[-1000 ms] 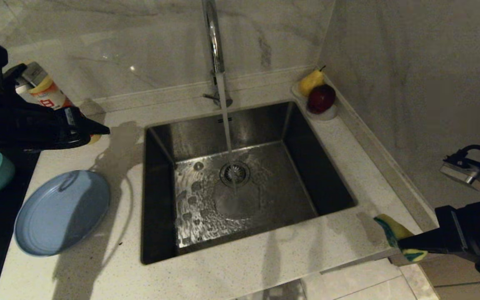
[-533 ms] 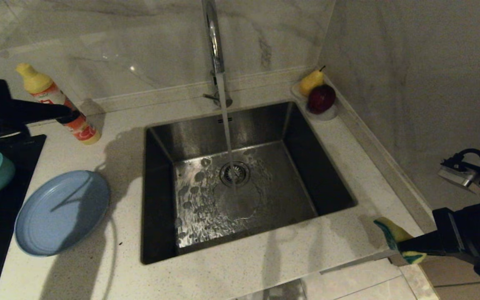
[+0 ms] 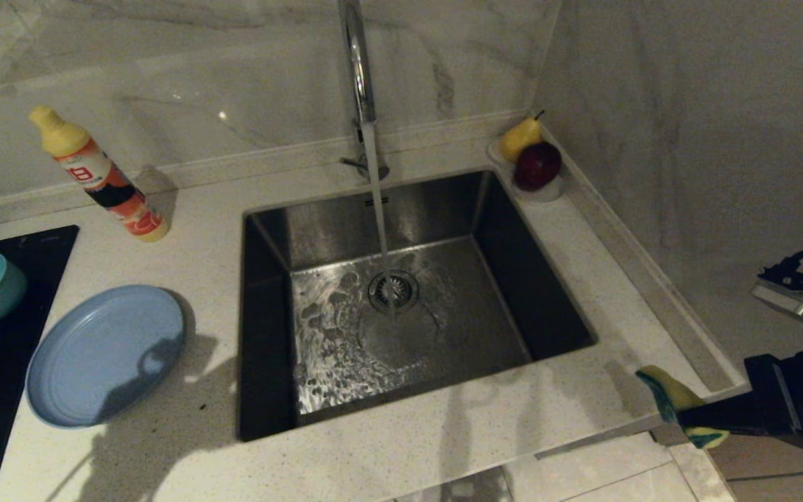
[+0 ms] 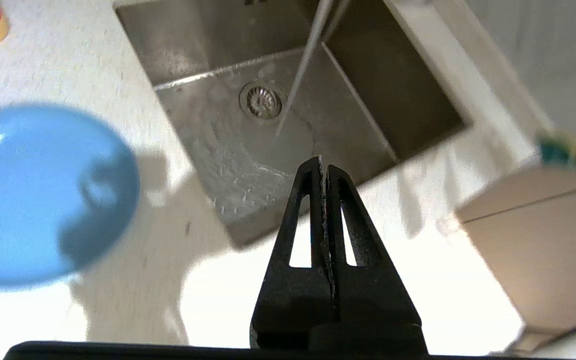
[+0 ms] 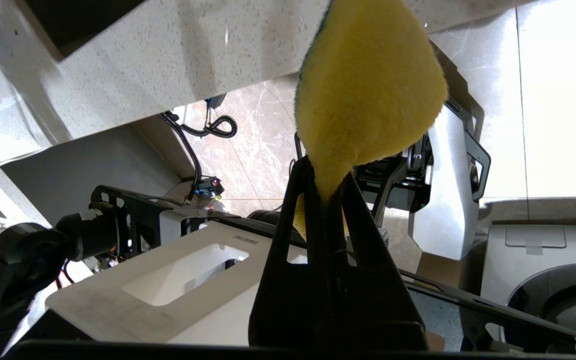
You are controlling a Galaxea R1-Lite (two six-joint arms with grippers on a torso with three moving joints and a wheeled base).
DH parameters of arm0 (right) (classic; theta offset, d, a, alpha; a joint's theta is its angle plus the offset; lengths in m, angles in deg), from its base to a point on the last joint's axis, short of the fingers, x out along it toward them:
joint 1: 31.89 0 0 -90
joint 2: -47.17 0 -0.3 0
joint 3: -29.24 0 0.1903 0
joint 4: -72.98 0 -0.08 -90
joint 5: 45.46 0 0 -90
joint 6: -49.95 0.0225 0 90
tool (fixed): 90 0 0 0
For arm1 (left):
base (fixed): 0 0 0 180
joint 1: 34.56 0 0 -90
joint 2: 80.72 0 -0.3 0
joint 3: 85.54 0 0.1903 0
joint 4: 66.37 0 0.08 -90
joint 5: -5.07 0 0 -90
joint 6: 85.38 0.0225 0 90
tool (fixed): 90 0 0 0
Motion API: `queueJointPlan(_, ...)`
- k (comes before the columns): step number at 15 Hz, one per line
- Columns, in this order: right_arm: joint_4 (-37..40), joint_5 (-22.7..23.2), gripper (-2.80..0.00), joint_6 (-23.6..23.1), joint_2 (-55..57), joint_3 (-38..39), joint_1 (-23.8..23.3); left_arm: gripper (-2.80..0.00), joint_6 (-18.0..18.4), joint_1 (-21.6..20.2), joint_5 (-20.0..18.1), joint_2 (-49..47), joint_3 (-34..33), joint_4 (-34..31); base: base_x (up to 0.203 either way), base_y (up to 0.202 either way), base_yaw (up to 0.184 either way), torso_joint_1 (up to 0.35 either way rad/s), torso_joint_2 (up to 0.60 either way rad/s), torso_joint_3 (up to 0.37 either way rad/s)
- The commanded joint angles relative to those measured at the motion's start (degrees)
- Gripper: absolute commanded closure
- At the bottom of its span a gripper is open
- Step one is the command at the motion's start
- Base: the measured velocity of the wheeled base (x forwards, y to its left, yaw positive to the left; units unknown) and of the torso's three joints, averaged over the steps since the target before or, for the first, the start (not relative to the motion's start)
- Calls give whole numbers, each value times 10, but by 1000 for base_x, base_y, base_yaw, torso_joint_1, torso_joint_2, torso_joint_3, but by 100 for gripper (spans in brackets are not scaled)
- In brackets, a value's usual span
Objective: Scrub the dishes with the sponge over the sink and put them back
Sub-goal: Put down the sponge
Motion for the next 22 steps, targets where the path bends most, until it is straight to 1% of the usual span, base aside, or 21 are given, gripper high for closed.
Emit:
queueJointPlan(1,1,0,0,1,-7,4,0,0,18,-1,12,161,-109,-1,0,0,0,0,0,0)
queueJointPlan(2,0,0,0,0,-7,4,0,0,28,-1,24,179,-133,-1,0,0,0,0,0,0)
queueJointPlan(3,-2,0,0,-2,-4,6,0,0,38,0,69,187,-166,0,0,0,0,0,0,0)
queueJointPlan(4,-3,0,0,-2,-7,9,0,0,50,2,127,196,-209,6,0,0,0,0,0,0)
queueJointPlan(5,-2,-1,0,-2,-9,9,0,0,61,6,174,212,-248,23,0,0,0,0,0,0)
queueJointPlan(6,-1,-1,0,-2,-11,9,0,0,73,10,205,245,-283,39,0,0,0,0,0,0)
queueJointPlan(8,-2,-1,0,-2,-12,6,0,0,98,13,227,306,-347,54,0,0,0,0,0,0)
queueJointPlan(9,-2,-2,0,-3,-13,6,0,0,104,14,239,318,-371,63,0,0,0,0,0,0)
queueJointPlan(10,-1,-2,0,-6,-13,7,0,0,94,15,268,319,-377,72,0,0,0,0,0,0)
queueJointPlan(11,-2,-3,0,-25,-10,9,-2,0,68,15,305,320,-383,92,0,0,0,0,0,0)
queueJointPlan(13,-3,-2,0,-45,-3,8,-16,0,8,15,331,320,-404,162,0,0,0,0,0,0)
queueJointPlan(14,-4,-2,0,-46,-6,7,-17,0,6,15,354,320,-415,201,0,0,0,0,0,0)
queueJointPlan(15,-4,-3,0,-48,-8,4,-17,0,35,15,365,320,-420,218,0,0,0,0,0,0)
queueJointPlan(16,-3,-4,0,-55,-11,1,-17,0,60,15,363,320,-423,222,0,0,0,0,0,0)
queueJointPlan(17,-3,-23,0,-73,-10,0,-17,0,63,15,339,320,-419,202,0,0,0,0,0,0)
queueJointPlan(18,-5,-43,0,-83,-5,2,-16,0,63,15,327,320,-413,182,0,0,0,0,0,0)
queueJointPlan(19,-9,-90,0,-103,0,6,-15,0,61,15,318,320,-404,155,0,0,0,0,0,0)
queueJointPlan(20,-16,-112,0,-121,4,9,-14,0,61,15,314,320,-409,164,0,0,0,0,0,0)
queueJointPlan(21,-19,-113,0,-122,4,8,-14,0,52,15,297,320,-411,166,0,0,0,0,0,0)
queueJointPlan(22,-21,-116,0,-125,0,10,-14,0,20,15,280,320,-416,163,0,0,0,0,0,0)
